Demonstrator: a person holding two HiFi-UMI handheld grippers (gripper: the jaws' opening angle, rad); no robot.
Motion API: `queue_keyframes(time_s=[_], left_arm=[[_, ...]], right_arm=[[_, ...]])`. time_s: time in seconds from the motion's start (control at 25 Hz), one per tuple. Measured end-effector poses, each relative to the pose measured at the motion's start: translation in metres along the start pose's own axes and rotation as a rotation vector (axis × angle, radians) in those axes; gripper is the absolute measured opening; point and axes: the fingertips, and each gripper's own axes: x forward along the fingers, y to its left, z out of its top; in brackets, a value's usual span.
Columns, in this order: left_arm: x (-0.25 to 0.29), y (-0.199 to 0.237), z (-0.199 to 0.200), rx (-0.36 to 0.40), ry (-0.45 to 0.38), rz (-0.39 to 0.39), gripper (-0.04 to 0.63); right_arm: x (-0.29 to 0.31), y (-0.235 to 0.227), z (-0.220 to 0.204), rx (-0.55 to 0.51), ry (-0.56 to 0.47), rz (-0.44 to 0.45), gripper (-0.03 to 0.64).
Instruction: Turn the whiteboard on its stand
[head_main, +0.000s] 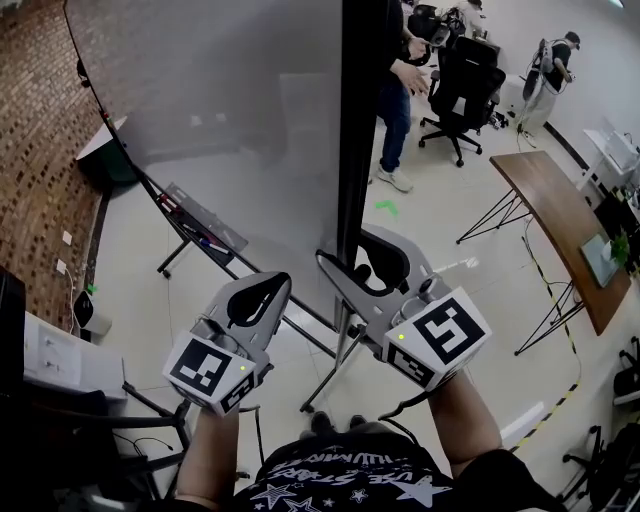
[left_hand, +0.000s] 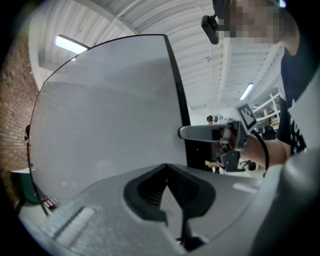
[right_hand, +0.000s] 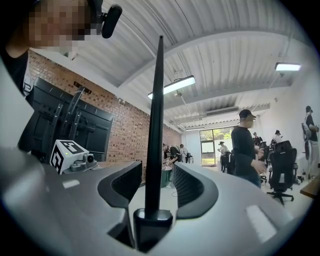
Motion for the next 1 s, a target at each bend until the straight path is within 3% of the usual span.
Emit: queue_keyframes(time_s=[0.52, 0.68, 1.0], left_arm=[[-0.001, 0.007, -0.006, -0.014, 0.007, 0.015, 0.005], [-0.001, 0.006, -0.005, -0.014, 0.007, 0.011, 0.005], [-0.004, 0.006, -0.002, -0.011, -0.001, 0.005, 0.005]], right_arm=[[0.021, -0.002, 0.006, -0.018, 0.076, -0.011, 0.121], [0.021, 0.005, 0.005, -0.038, 0.101, 0.003, 0.055], [0.022, 0.004, 0.009, -0.049, 0.069, 0.013, 0.051]])
